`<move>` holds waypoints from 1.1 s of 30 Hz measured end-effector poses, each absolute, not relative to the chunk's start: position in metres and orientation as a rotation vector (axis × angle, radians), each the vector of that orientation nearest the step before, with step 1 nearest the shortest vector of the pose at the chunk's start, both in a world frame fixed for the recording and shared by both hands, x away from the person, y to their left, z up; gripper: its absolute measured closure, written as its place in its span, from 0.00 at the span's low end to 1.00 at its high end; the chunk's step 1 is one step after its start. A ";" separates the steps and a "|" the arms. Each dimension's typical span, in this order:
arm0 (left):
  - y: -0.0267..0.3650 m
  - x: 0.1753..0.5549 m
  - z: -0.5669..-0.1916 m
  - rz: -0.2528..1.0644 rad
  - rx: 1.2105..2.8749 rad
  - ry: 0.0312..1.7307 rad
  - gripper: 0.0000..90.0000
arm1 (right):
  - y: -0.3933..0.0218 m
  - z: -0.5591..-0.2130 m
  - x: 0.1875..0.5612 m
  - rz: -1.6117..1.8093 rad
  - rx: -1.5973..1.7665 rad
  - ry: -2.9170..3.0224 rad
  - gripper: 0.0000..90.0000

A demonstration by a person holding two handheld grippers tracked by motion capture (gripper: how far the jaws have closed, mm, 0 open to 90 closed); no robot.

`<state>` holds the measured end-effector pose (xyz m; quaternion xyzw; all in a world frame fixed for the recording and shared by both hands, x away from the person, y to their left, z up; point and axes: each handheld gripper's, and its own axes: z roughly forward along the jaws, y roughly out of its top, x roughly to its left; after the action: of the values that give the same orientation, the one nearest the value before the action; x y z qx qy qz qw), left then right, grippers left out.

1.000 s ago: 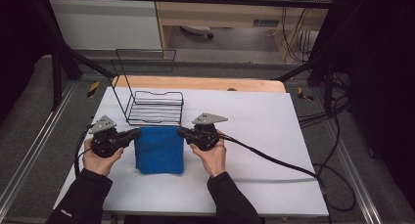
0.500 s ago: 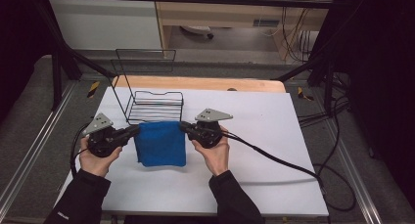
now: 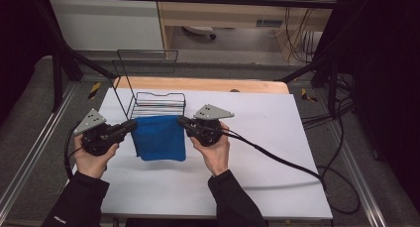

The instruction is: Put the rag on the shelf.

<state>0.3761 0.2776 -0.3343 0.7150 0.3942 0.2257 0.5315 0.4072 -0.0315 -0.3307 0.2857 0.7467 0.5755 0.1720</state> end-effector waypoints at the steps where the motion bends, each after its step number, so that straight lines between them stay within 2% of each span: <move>1: 0.278 0.376 -0.333 0.541 1.701 0.938 0.94 | -0.031 -0.331 0.407 1.633 0.811 2.119 0.96; 33: 0.280 0.390 -0.283 0.633 1.530 0.869 0.94 | -0.027 -0.271 0.417 1.698 0.719 1.947 0.96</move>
<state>0.3905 0.2803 -0.2826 0.6583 0.3741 0.2725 0.5936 0.4167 -0.0273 -0.2711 0.2610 0.7069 0.6166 0.2280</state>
